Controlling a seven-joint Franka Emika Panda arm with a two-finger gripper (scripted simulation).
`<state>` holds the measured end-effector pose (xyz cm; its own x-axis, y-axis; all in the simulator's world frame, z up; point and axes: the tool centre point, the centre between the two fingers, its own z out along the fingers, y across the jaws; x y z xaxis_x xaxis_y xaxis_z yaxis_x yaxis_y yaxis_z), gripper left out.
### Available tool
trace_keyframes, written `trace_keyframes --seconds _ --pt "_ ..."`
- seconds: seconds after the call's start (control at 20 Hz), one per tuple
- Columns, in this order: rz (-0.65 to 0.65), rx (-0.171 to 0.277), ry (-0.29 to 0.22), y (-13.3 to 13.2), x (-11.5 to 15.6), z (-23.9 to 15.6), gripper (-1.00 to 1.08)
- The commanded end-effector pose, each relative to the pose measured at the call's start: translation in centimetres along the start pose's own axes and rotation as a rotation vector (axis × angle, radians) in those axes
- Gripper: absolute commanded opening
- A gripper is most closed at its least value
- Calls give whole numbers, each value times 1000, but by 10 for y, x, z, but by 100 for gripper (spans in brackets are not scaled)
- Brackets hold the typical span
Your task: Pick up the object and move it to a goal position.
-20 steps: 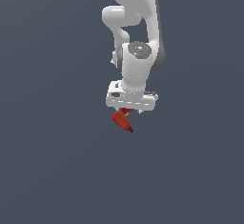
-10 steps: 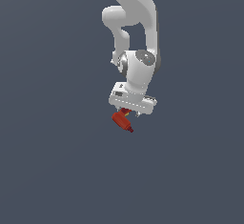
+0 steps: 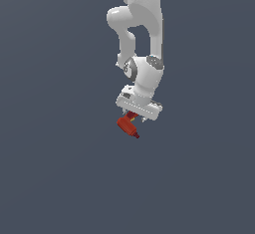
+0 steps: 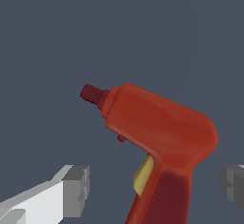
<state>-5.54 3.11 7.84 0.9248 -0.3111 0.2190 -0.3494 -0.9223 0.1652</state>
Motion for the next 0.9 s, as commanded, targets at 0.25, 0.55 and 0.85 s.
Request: trace_keyframes --seconds 0.25,0.55,0.85 --pt "89 -12 58 2 -21 11 108" --pt "158 -7 102 4 -38 16 108" --pt "225 11 140 6 -55 17 108"
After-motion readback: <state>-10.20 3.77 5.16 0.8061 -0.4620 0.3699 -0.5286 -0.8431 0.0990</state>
